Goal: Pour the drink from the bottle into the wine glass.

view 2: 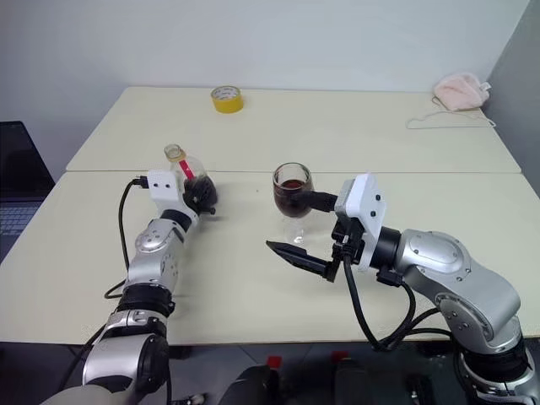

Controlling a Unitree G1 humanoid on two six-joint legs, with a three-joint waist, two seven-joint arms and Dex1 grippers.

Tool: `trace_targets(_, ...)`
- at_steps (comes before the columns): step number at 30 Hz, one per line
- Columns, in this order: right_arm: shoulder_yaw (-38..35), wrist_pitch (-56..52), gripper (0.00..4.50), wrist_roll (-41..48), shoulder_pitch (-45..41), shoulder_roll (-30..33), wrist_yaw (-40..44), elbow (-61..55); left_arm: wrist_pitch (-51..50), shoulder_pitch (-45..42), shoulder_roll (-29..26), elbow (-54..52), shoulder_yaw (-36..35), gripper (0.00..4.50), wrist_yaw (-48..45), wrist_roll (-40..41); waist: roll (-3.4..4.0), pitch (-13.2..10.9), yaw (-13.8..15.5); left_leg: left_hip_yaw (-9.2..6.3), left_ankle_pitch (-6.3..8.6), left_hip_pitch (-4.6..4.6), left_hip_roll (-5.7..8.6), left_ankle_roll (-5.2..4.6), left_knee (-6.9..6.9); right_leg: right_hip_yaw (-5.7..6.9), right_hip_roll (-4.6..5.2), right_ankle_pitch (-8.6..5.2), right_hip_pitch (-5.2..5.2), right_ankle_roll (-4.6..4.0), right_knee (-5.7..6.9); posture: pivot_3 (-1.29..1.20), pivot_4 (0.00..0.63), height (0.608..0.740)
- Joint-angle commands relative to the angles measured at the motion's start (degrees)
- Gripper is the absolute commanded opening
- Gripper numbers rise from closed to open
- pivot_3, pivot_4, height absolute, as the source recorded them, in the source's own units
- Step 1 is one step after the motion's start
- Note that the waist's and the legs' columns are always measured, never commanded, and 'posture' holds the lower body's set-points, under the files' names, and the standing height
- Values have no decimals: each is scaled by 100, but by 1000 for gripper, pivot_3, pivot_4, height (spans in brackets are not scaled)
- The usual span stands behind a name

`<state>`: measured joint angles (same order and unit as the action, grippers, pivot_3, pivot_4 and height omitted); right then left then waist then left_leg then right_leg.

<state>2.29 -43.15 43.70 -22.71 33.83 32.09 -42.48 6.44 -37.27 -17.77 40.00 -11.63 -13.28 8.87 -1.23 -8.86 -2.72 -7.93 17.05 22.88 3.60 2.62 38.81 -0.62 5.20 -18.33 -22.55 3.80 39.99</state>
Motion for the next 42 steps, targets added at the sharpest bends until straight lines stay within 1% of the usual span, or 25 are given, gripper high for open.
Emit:
trace_targets(1,-81,114,4500,-54,-70,16,-37,-126,255,-243,-64,87,-79,878,-12,14,0,0,2,-1,0,0,0,0,0,1,0,0,0,0,0,0,150,740)
trace_targets(8,-82,112,4500,-92,-59,29,-24,-144,356,-346,-69,376,-97,878,2,22,-1,0,1,0,0,0,0,0,0,0,0,0,0,0,0,0,150,740)
trace_targets(21,-81,95,4500,-106,-45,47,-4,-152,319,-388,2,495,-195,878,-183,189,-1,0,0,-1,0,0,0,0,0,0,0,0,0,0,0,0,150,740)
trace_targets(23,-71,93,4500,-111,-47,39,-10,-147,308,-385,-2,499,-196,1596,-174,190,-1,1,0,0,0,0,0,0,0,0,0,0,0,0,0,0,150,740)
trace_targets(24,-64,93,4500,-114,-47,36,-13,-145,306,-385,-2,500,-199,1725,-174,192,-1,1,1,-1,0,0,0,0,0,0,0,0,0,0,0,0,150,740)
trace_targets(25,-66,90,4500,-111,-39,37,-15,-152,304,-376,1,487,-201,2145,-168,190,-1,1,1,-1,0,0,0,0,0,0,0,0,0,0,0,0,150,740)
trace_targets(27,-70,86,4500,-105,-28,36,-20,-160,313,-361,2,457,-193,2809,-172,177,-1,0,1,0,0,0,0,0,0,0,0,0,0,0,0,0,150,740)
trace_targets(32,-60,88,4500,-109,-12,24,-29,-154,333,-282,11,310,-167,4353,-211,172,-1,0,0,0,0,0,0,0,0,0,0,0,0,0,0,0,150,740)
trace_targets(33,-57,87,4500,-110,-11,20,-33,-153,327,-241,16,238,-162,4453,-223,176,-1,0,0,0,0,0,0,0,0,0,0,0,0,0,0,0,150,740)
trace_targets(38,-54,108,4500,-151,30,25,-30,-134,141,145,28,-371,-154,4453,-199,178,-1,1,-7,-1,0,-1,-1,0,-1,-1,0,0,0,0,0,0,150,740)
trace_targets(42,-115,64,4500,-128,104,-44,-119,-135,-213,757,40,-1314,-209,4453,-141,268,0,1,-19,-1,0,-2,-2,0,-2,-3,0,0,-1,0,-1,0,150,740)
